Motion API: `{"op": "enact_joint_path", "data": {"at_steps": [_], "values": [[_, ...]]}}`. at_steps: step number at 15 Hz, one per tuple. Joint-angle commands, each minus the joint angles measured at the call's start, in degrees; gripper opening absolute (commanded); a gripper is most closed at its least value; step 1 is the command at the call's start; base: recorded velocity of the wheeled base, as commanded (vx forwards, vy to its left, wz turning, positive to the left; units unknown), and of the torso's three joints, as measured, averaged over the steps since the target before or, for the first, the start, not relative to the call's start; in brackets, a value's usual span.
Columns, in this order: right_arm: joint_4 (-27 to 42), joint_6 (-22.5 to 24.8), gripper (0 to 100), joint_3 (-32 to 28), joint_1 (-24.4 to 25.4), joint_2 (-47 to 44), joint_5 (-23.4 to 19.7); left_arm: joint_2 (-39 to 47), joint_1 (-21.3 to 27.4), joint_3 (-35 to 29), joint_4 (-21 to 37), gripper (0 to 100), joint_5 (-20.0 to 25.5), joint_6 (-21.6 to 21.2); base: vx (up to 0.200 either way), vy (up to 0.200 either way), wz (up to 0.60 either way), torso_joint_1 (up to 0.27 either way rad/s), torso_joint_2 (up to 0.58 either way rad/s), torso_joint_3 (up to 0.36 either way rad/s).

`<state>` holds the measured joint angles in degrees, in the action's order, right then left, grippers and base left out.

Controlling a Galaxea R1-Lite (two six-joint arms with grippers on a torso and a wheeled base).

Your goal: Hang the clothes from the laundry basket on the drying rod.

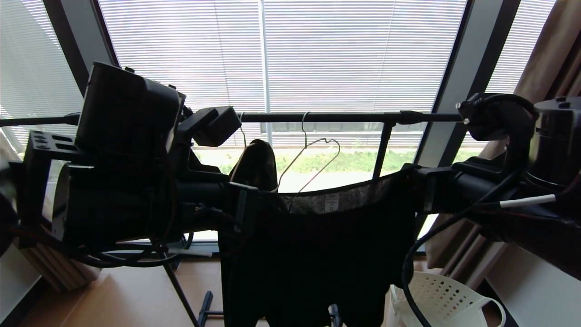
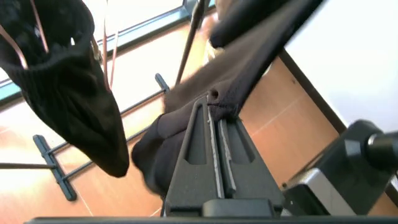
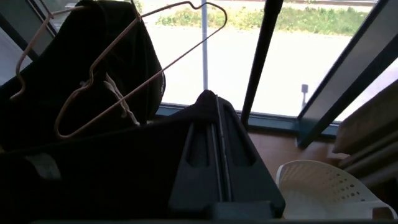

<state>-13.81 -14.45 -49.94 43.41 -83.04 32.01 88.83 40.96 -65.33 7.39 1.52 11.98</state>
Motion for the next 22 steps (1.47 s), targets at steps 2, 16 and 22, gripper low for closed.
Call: {"op": "enact_joint_path", "data": {"at_steps": [2, 16, 22], "values": [[-0.1, -0.1, 0, 7.8, 5.3, 6.6, 0.1, 8.1, -0.4, -8.8, 0.1, 0, -0.2, 0.0, 0.0, 0.0, 0.0, 0.0, 0.0, 0.0], [-0.3, -0.3, 0, 10.5, 2.4, 6.6, 0.0, 9.1, -0.1, -11.4, 0.1, 0, -0.3, -0.2, 0.0, 0.0, 0.0, 0.0, 0.0, 0.0], [-1.0, -0.4, 0, 9.9, -0.5, 4.7, -0.2, 6.5, -0.2, -8.7, 0.1, 0, -0.4, -4.2, 0.0, 0.0, 0.0, 0.0, 0.0, 0.0]]}}
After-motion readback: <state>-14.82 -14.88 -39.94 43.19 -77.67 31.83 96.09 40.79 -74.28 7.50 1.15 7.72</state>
